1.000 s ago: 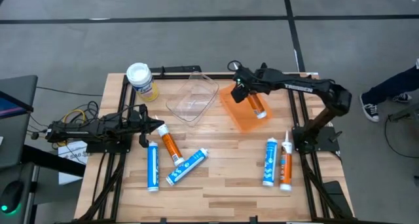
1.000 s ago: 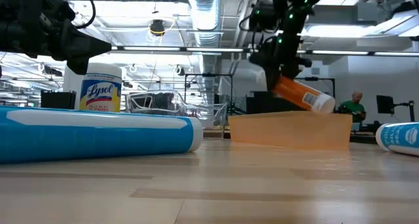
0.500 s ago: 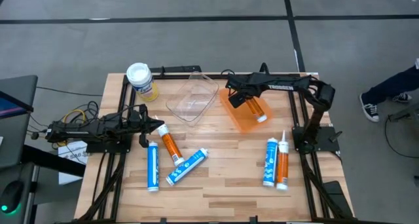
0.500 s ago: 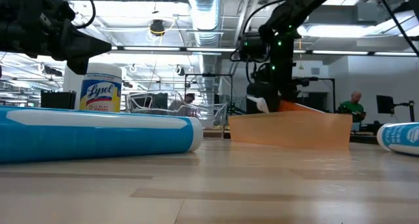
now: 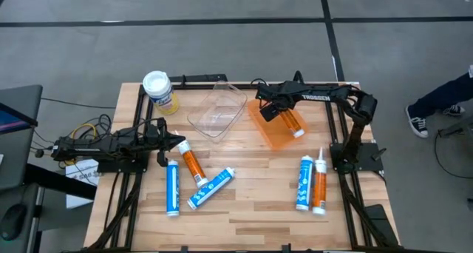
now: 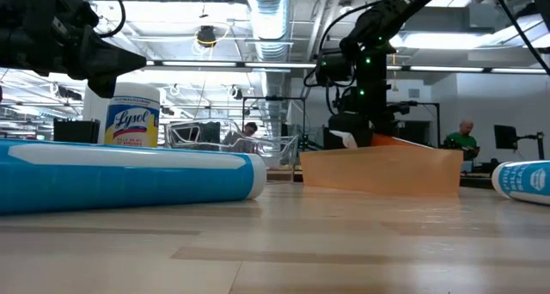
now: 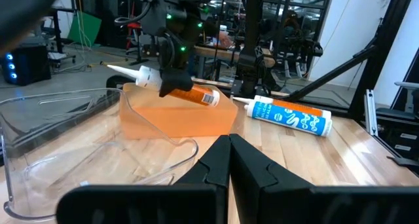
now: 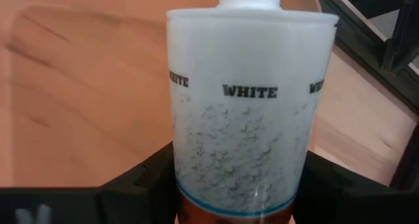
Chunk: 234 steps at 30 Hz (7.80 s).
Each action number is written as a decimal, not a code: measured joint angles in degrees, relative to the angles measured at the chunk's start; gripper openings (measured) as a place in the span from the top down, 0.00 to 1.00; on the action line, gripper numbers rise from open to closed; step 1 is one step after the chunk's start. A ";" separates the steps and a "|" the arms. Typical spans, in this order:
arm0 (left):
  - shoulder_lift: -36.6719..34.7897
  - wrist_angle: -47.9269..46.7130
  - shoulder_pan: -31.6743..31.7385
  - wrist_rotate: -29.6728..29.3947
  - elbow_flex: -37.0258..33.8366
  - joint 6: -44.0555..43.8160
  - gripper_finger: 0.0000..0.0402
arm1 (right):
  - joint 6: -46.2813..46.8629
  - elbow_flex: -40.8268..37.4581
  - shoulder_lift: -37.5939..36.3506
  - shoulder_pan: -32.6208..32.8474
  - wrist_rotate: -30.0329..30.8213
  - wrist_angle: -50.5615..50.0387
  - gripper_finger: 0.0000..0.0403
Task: Pick & place silicon tubes, Sealant and Lysol wipes
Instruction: Put the middle orange sealant into the orange bin, then put the right orange sealant into the orange bin, then put the orange sealant into the orange bin
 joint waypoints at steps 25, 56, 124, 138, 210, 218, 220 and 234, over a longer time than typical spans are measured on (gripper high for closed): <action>0.00 -0.04 0.00 0.00 0.00 0.01 1.00 | -1.60 0.04 -0.13 0.00 0.07 0.05 0.36; 0.00 -0.68 0.00 -0.02 0.04 0.20 1.00 | 63.28 5.18 -23.49 48.88 -25.22 -37.12 0.41; 0.00 -0.70 -0.01 -0.01 0.02 0.17 1.00 | 90.29 -0.56 -22.38 51.34 -6.06 -36.72 0.52; 0.00 -0.70 0.00 0.04 0.00 0.03 1.00 | 23.12 5.99 -20.29 9.76 4.44 -13.82 0.53; 0.00 -0.09 -0.08 6.82 -0.02 -4.44 1.00 | 3.91 4.85 2.31 9.32 -0.48 -8.00 0.37; 0.28 2.12 -0.09 20.28 0.49 -2.55 1.00 | 2.62 7.17 -10.31 16.75 -0.77 -7.47 0.37; 0.89 2.45 -0.09 20.67 1.02 -4.70 1.00 | 3.37 7.17 -13.82 18.23 -0.86 -8.01 0.37; 29.55 -20.13 -0.11 21.43 27.06 -5.38 1.00 | 13.85 7.17 -29.20 29.10 3.49 -8.31 0.37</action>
